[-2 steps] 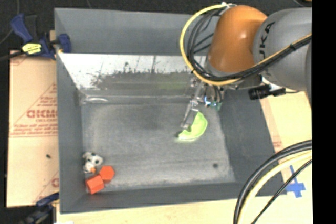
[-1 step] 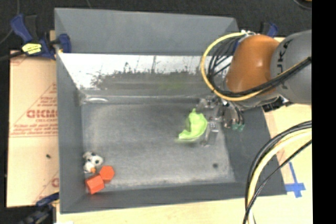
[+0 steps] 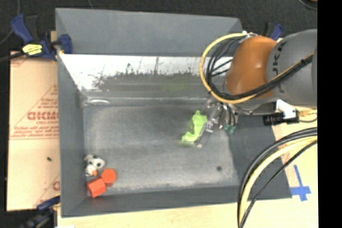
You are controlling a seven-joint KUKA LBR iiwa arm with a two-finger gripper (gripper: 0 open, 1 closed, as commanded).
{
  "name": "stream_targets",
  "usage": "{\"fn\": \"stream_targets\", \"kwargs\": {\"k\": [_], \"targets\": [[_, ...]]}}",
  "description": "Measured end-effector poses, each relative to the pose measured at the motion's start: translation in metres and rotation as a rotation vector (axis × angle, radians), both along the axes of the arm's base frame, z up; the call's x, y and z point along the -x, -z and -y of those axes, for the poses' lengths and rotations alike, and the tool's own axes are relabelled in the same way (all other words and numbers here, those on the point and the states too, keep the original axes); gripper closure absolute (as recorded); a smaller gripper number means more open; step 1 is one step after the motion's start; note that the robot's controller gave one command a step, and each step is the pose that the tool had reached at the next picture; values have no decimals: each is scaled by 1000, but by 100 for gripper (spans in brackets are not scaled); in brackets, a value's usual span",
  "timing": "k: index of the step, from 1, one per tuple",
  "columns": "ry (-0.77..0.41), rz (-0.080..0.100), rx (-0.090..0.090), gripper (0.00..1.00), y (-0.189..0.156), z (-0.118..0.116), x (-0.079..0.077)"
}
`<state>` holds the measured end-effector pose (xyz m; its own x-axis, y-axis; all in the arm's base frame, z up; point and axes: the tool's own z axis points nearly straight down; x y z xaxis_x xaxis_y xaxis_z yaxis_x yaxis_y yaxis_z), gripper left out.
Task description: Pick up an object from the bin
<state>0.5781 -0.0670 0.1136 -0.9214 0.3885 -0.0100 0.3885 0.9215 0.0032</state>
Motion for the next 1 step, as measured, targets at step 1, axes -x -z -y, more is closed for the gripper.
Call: {"fn": "stream_targets", "kwargs": {"k": [1], "targets": [[-194, -1, 3, 0, 30, -5, -8]]}}
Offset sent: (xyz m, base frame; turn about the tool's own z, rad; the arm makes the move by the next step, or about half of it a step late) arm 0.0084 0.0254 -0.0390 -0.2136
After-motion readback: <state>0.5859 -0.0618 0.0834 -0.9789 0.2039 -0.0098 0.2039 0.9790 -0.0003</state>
